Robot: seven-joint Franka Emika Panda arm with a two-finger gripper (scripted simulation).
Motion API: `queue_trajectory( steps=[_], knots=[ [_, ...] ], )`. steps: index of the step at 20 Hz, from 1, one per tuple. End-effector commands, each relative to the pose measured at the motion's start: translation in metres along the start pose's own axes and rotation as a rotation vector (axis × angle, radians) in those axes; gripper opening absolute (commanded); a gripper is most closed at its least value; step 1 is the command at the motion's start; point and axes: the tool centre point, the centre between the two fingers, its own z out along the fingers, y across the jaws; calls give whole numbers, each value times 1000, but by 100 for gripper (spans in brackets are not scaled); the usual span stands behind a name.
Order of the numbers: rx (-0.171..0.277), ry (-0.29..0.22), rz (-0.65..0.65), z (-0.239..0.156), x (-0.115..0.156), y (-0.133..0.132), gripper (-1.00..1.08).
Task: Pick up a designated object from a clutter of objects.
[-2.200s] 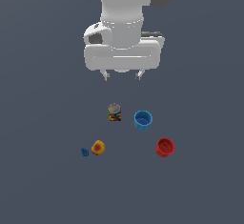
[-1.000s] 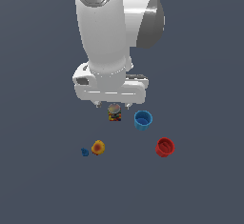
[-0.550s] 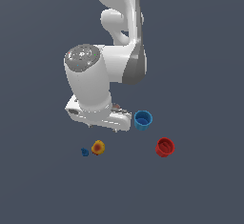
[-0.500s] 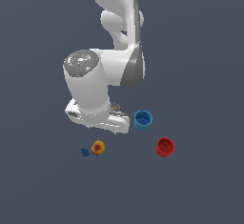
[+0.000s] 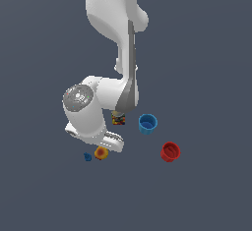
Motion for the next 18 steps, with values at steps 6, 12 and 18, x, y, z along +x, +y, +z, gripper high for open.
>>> queue_trajectory(
  steps=[6,12,18],
  knots=[
    [-6,-1,23,21,5,8,100],
    [-6,-2,22,27,4,8,100],
    [-6,-2,23,57,3,8,100]
  ],
)
